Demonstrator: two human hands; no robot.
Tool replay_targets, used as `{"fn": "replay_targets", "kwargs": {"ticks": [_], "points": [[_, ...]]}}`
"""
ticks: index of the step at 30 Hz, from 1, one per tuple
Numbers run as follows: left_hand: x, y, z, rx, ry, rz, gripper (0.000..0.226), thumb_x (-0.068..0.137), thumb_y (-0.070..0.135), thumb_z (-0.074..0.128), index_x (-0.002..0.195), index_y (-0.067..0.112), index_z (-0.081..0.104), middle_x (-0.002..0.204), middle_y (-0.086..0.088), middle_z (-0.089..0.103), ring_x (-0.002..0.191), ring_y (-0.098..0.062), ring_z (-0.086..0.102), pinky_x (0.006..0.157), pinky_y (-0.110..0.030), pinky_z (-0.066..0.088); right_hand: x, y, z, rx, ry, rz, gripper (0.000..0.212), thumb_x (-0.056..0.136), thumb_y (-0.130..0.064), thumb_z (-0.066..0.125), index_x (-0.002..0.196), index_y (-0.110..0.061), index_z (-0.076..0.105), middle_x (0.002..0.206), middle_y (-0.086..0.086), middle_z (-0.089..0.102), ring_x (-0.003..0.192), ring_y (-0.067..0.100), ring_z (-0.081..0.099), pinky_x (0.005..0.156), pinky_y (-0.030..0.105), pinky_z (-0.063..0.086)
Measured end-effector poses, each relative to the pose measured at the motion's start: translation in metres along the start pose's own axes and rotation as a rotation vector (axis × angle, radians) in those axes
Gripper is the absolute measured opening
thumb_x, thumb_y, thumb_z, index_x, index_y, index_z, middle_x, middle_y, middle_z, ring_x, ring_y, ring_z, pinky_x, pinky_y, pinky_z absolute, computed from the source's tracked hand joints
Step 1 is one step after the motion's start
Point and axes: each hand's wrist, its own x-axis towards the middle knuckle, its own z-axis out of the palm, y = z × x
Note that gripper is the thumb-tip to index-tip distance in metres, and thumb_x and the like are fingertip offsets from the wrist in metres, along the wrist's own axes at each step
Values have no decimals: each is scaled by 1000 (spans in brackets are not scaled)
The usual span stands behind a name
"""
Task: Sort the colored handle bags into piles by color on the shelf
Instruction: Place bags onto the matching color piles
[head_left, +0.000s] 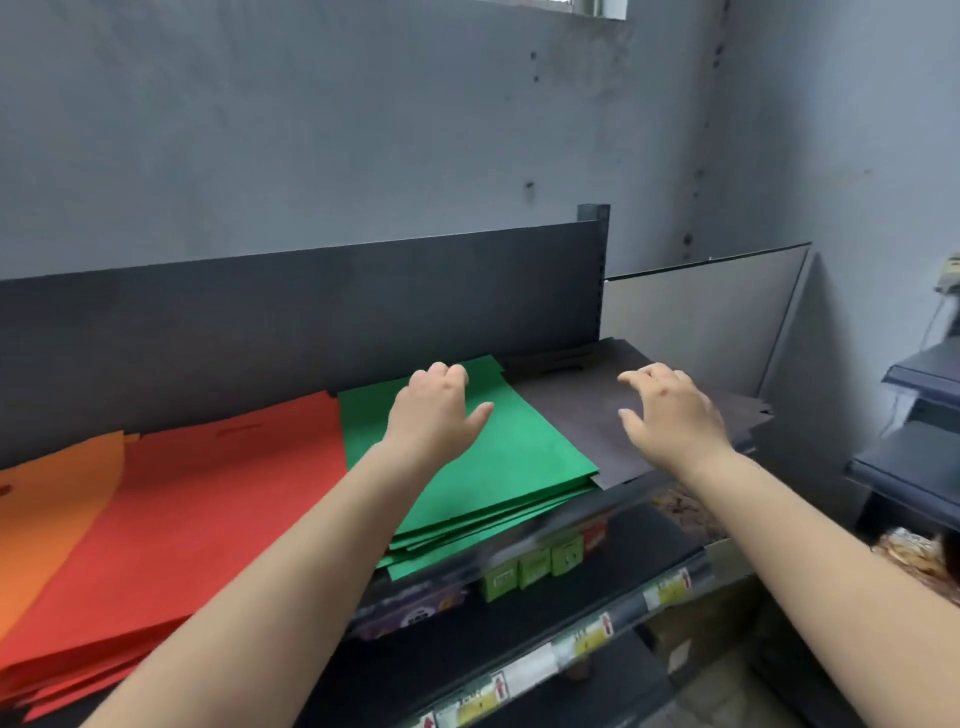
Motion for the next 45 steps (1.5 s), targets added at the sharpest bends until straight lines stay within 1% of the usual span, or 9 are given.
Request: {"fn": "replay_targets", "kwargs": {"ticks": [3, 5, 12, 22, 27, 32, 37, 41, 45], "points": [[31, 53, 5, 96, -14, 146, 47, 94, 48, 46, 123, 11, 47, 123, -6, 52, 116, -27, 45, 90, -37, 39, -4, 32, -25, -122, -93, 42, 51, 95, -30, 49, 144, -19, 38, 144, 3, 42, 131, 24, 38, 103, 35, 34], [51, 91, 10, 119, -29, 239, 47, 94, 49, 46, 124, 12, 47, 124, -6, 52, 117, -27, 45, 89, -36, 38, -6, 57, -42, -177, -104, 95, 52, 96, -32, 48, 144, -19, 36, 146, 3, 40, 132, 24, 37, 104, 37, 34], [103, 232, 40, 44, -78, 533, 52, 92, 49, 48, 131, 14, 45, 133, -6, 50, 124, -27, 43, 97, -38, 36, -23, 155, -99, -338, -102, 360, 54, 94, -36, 50, 143, -19, 36, 144, 6, 41, 133, 28, 36, 105, 40, 34], [154, 404, 76, -59, -125, 784, 50, 93, 49, 46, 129, 14, 46, 133, -7, 50, 125, -28, 43, 98, -39, 35, -47, 285, -149, -475, -68, 685, 49, 94, -36, 49, 138, -16, 42, 137, 6, 45, 129, 28, 38, 101, 40, 37], [167, 478, 106, -76, -142, 876, 49, 94, 48, 45, 130, 14, 45, 131, -7, 51, 123, -28, 44, 95, -39, 36, -54, 342, -154, -482, -43, 791, 47, 95, -37, 48, 137, -17, 42, 137, 5, 46, 128, 28, 39, 100, 41, 38], [171, 536, 149, -75, -221, 920, 45, 95, 44, 41, 128, 13, 45, 130, -6, 51, 122, -27, 45, 93, -38, 38, -63, 402, -155, -460, -63, 861, 45, 96, -38, 46, 135, -16, 44, 136, 5, 47, 126, 28, 41, 97, 41, 39], [179, 588, 193, -50, -284, 919, 48, 95, 47, 41, 130, 14, 44, 130, -6, 50, 123, -28, 44, 96, -39, 37, -60, 472, -152, -428, -78, 849, 44, 97, -36, 44, 136, -15, 44, 135, 5, 47, 126, 28, 41, 98, 41, 39], [183, 631, 224, -55, -288, 907, 48, 94, 47, 44, 129, 14, 43, 130, -5, 50, 122, -27, 45, 93, -38, 38, -57, 531, -146, -406, -123, 803, 44, 98, -36, 43, 136, -14, 43, 135, 6, 47, 126, 28, 42, 99, 42, 39], [189, 665, 252, -31, -286, 887, 47, 95, 44, 45, 131, 14, 42, 131, -6, 48, 123, -27, 43, 96, -38, 37, -55, 586, -140, -378, -171, 771, 44, 98, -37, 43, 136, -13, 44, 136, 7, 47, 126, 28, 42, 100, 42, 40]]}}
